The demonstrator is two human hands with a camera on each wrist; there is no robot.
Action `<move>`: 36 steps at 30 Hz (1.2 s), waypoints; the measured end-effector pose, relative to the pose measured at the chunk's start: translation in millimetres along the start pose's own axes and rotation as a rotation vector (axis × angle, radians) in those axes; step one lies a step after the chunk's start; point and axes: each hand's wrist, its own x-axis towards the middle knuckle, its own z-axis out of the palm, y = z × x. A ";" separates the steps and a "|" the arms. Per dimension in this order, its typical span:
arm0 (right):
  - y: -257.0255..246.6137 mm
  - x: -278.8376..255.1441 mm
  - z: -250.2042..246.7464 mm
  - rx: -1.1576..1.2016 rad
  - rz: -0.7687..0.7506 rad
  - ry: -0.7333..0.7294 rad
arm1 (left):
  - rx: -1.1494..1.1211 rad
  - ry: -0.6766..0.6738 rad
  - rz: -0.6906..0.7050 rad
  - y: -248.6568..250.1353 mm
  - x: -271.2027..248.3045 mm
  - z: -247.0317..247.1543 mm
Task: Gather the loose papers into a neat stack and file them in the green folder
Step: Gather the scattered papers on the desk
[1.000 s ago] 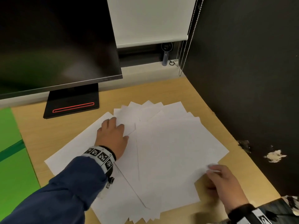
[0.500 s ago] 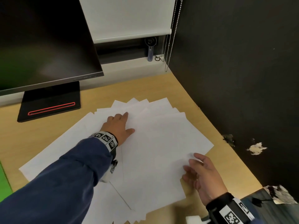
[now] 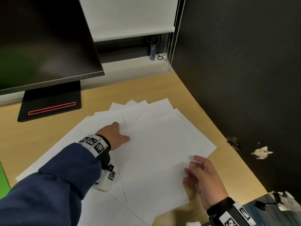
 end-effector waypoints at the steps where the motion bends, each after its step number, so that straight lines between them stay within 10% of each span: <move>1: -0.5 0.2 0.0 -0.005 0.003 -0.002 | -0.034 -0.025 -0.017 0.9 1.3 -0.4; 10: 1.2 -1.2 0.0 0.017 -0.004 0.008 | -0.185 -0.080 0.124 19.9 -4.0 1.9; 18: 6.8 -0.2 -4.6 0.025 -0.046 0.058 | 0.114 0.081 0.330 64.3 -9.5 9.9; 29: 8.1 1.7 -12.6 -0.096 -0.115 0.152 | -0.232 -0.095 0.105 83.4 -7.0 -0.5; 36: -11.9 15.4 -25.6 -0.105 -0.071 0.164 | -1.031 -0.095 -0.013 36.3 -25.7 20.8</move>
